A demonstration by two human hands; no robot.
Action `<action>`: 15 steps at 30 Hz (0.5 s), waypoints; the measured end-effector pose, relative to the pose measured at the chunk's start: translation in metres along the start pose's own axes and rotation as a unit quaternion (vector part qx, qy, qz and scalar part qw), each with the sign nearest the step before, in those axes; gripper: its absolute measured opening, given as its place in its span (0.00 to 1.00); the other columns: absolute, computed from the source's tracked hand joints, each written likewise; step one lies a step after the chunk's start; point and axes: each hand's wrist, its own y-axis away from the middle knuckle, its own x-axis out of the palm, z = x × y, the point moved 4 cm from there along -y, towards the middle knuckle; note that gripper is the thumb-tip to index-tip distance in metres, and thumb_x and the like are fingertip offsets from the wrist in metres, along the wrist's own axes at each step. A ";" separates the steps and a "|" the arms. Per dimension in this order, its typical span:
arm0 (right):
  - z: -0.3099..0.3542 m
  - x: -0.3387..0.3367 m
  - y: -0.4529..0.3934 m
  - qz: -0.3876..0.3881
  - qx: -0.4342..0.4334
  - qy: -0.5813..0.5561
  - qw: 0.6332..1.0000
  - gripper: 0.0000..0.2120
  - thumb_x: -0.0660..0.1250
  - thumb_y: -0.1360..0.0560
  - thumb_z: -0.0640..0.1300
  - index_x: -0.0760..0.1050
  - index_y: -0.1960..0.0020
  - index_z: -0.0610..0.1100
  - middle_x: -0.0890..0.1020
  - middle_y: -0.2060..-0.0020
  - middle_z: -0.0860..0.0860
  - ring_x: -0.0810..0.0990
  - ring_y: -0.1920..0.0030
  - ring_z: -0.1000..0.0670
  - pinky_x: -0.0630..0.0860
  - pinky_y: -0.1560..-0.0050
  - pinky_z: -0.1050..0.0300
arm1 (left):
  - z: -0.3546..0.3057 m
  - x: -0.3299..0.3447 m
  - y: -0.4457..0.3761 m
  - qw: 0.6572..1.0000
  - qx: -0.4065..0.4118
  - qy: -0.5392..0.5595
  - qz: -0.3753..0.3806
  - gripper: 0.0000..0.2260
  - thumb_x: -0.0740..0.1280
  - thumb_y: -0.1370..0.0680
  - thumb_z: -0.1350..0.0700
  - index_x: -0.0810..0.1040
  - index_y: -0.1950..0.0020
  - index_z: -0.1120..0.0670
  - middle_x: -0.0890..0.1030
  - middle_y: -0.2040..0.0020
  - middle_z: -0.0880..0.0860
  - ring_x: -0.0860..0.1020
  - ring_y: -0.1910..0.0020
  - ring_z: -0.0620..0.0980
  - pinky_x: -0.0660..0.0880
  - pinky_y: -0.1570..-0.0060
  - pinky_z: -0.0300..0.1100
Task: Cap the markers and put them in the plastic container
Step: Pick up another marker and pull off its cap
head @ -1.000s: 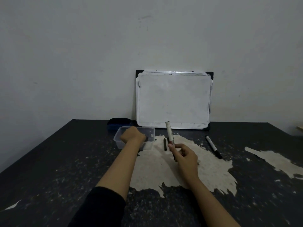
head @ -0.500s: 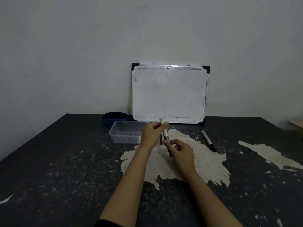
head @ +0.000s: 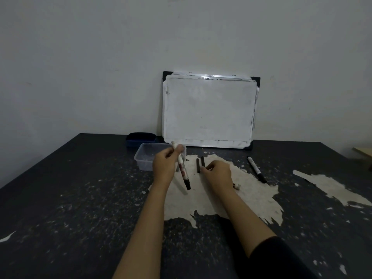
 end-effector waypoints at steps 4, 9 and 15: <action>-0.003 0.000 -0.008 -0.012 0.019 0.025 0.999 0.11 0.70 0.27 0.43 0.83 0.56 0.34 0.85 0.60 0.40 0.83 0.62 0.44 0.83 0.58 0.48 | 0.002 0.005 0.002 1.000 0.000 0.003 0.010 0.12 0.66 0.23 0.46 0.83 0.58 0.52 0.81 0.64 0.53 0.75 0.66 0.44 0.71 0.66 0.35; -0.004 -0.036 -0.005 -0.061 -0.011 -0.092 0.994 0.08 0.72 0.27 0.44 0.84 0.53 0.39 0.84 0.60 0.47 0.80 0.61 0.51 0.74 0.61 0.60 | 0.002 0.024 0.011 0.994 -0.032 0.062 0.088 0.11 0.64 0.21 0.51 0.82 0.49 0.57 0.82 0.60 0.55 0.82 0.61 0.51 0.80 0.60 0.41; -0.022 -0.057 0.011 0.049 0.016 -0.394 0.918 0.08 0.72 0.24 0.45 0.81 0.46 0.44 0.87 0.52 0.46 0.85 0.54 0.49 0.82 0.52 0.55 | 0.000 0.038 0.022 0.990 -0.005 0.036 0.135 0.08 0.65 0.20 0.53 0.81 0.46 0.52 0.82 0.56 0.59 0.80 0.67 0.47 0.79 0.66 0.35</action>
